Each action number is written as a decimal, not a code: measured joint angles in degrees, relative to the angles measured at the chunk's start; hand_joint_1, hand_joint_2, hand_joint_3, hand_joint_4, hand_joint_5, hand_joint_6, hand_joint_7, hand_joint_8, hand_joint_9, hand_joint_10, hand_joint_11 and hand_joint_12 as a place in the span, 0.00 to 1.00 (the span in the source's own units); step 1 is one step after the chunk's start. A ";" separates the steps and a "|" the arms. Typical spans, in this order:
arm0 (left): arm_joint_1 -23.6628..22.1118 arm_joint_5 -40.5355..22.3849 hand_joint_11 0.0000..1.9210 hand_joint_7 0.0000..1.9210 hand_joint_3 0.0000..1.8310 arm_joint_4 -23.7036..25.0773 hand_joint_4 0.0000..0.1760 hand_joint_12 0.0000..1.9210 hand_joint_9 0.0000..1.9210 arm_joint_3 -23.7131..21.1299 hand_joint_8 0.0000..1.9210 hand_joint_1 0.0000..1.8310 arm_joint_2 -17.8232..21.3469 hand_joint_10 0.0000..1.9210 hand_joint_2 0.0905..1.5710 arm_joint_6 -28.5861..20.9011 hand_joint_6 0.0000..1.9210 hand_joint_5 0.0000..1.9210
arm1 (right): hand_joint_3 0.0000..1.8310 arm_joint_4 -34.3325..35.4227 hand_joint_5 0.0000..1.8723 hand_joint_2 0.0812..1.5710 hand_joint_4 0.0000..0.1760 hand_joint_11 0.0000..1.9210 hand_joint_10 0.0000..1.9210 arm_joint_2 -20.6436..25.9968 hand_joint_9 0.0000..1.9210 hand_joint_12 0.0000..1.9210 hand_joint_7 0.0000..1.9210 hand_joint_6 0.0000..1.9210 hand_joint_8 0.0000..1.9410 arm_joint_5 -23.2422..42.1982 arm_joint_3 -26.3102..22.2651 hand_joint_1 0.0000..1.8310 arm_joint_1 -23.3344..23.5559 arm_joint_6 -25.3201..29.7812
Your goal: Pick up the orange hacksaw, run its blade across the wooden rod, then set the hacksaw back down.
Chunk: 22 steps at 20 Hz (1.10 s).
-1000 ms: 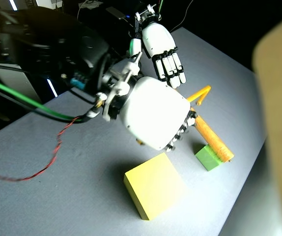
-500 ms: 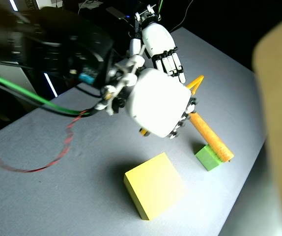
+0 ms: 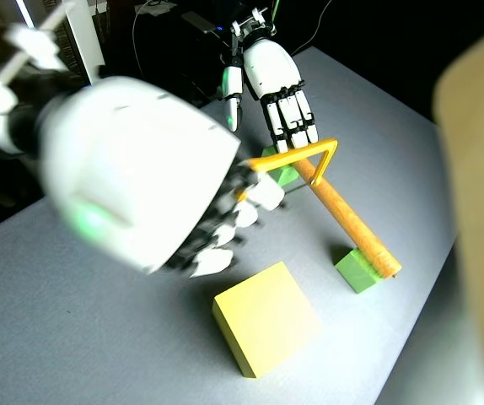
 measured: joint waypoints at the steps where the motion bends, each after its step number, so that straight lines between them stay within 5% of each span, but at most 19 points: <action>1: 0.00 0.00 0.00 0.08 0.00 0.02 0.00 0.08 0.05 -0.02 0.00 0.00 0.00 0.00 0.84 -0.07 0.00 0.09 | 0.00 0.72 0.54 0.65 0.00 0.58 0.23 0.50 0.63 0.41 0.63 0.46 0.32 -0.11 -0.24 0.70 -1.64 0.50; 2: 0.00 0.00 0.00 0.08 0.00 0.02 0.00 0.08 0.05 -0.02 0.00 0.00 0.00 0.00 0.84 -0.11 0.00 0.09 | 0.00 0.87 0.54 0.65 0.00 0.58 0.23 0.76 0.63 0.41 0.63 0.46 0.32 -0.24 -0.37 0.70 -2.56 0.83; 3: -0.02 0.00 0.00 0.08 0.00 0.02 0.00 0.06 0.05 -0.02 0.00 0.00 0.00 0.00 0.84 -0.33 0.00 0.09 | 0.00 0.76 0.54 0.66 0.00 0.57 0.07 1.20 0.68 0.41 0.62 0.48 0.34 -0.92 -0.44 0.68 -3.93 2.16; 8: -0.79 0.98 0.01 0.09 0.00 -0.22 0.00 0.04 0.05 -0.33 0.00 0.00 1.18 0.00 0.84 -0.83 0.00 0.09 | 0.00 -0.68 0.54 0.66 0.00 0.57 0.02 1.66 0.71 0.41 0.63 0.47 0.33 -1.68 -0.52 0.68 -7.54 3.96; 9: -0.98 1.84 0.00 0.09 0.00 -0.24 0.00 0.08 0.06 -0.55 0.00 0.00 2.05 0.00 0.85 -1.14 0.00 0.10 | 0.01 -1.81 0.53 0.64 0.00 0.57 0.33 1.66 0.63 0.41 0.61 0.46 0.31 -2.03 -0.52 0.75 -8.35 4.28; 10: -1.44 2.71 0.00 0.08 0.00 -0.39 0.00 0.07 0.05 -0.59 0.00 0.00 2.60 0.00 0.84 -1.18 0.00 0.10 | 0.00 -1.90 0.53 0.66 0.00 0.56 0.22 1.66 0.62 0.41 0.61 0.48 0.34 -2.23 -0.52 0.69 -9.16 4.55; 11: -1.57 2.82 0.00 0.08 0.00 -0.39 0.00 0.07 0.05 -0.79 0.00 0.00 3.13 0.00 0.84 -1.29 0.00 0.10 | 0.00 -1.88 0.53 0.66 0.00 0.56 0.22 1.64 0.62 0.41 0.61 0.48 0.34 -2.45 -0.55 0.69 -10.10 4.72; 12: -1.95 3.43 0.00 0.09 0.00 -0.46 0.00 0.06 0.05 -1.16 0.00 0.00 4.02 0.00 0.84 -1.40 0.00 0.10 | 0.00 -1.11 0.52 0.65 0.00 0.56 0.39 1.64 0.60 0.41 0.59 0.48 0.34 -3.08 -0.55 0.75 -11.98 5.60; 13: -2.67 4.28 0.00 0.09 0.00 -0.90 0.00 0.06 0.06 -1.14 0.00 0.00 4.42 0.00 0.84 -1.62 0.00 0.10 | 0.00 -0.04 0.54 0.66 0.00 0.56 0.23 1.64 0.62 0.41 0.62 0.48 0.34 -3.39 -0.55 0.69 -13.53 5.75; 14: -3.32 5.18 0.00 0.08 0.00 -0.87 0.00 0.04 0.05 -1.22 0.00 0.00 5.05 0.00 0.84 -1.73 0.00 0.10 | 0.00 0.79 0.54 0.65 0.00 0.56 0.38 1.53 0.61 0.41 0.61 0.46 0.32 -3.50 -0.55 0.75 -14.58 5.95; 16: -4.66 6.27 0.00 0.09 0.00 -0.87 0.00 0.03 0.05 -1.62 0.00 0.00 6.16 0.00 0.83 -1.75 0.00 0.10 | 0.00 1.03 0.54 0.67 0.00 0.55 0.07 0.85 0.67 0.42 0.61 0.48 0.36 -3.39 -0.52 0.68 -16.37 5.95; 17: -5.16 6.58 0.00 0.09 0.00 -0.92 0.00 0.03 0.05 -1.64 0.00 0.00 6.38 0.00 0.83 -1.77 0.00 0.10 | 0.00 1.11 0.54 0.67 0.00 0.55 0.07 0.48 0.67 0.42 0.61 0.48 0.36 -3.30 -0.52 0.68 -16.83 5.95; 18: -5.73 6.88 0.01 0.08 0.00 -0.94 0.00 0.02 0.05 -1.86 0.00 0.00 6.82 0.00 0.83 -1.77 0.00 0.09 | 0.00 1.31 0.51 0.65 0.00 0.55 0.44 0.07 0.59 0.42 0.58 0.48 0.35 -3.50 -0.55 0.76 -17.29 5.88; 21: -7.87 8.00 0.01 0.08 0.00 -1.05 0.00 0.02 0.05 -2.32 0.00 0.00 7.32 0.00 0.83 -1.55 0.00 0.10 | 0.00 1.11 0.52 0.65 0.00 0.55 0.46 -0.17 0.59 0.43 0.58 0.48 0.35 -3.96 -0.66 0.76 -18.91 5.70; 22: -8.76 8.68 0.00 0.09 0.00 -0.42 0.00 0.00 0.05 -2.38 0.00 0.00 7.58 0.00 0.83 -1.49 0.00 0.10 | 0.00 1.25 0.53 0.66 0.00 0.55 0.25 -0.15 0.61 0.43 0.60 0.48 0.36 -3.80 -0.63 0.70 -19.63 5.81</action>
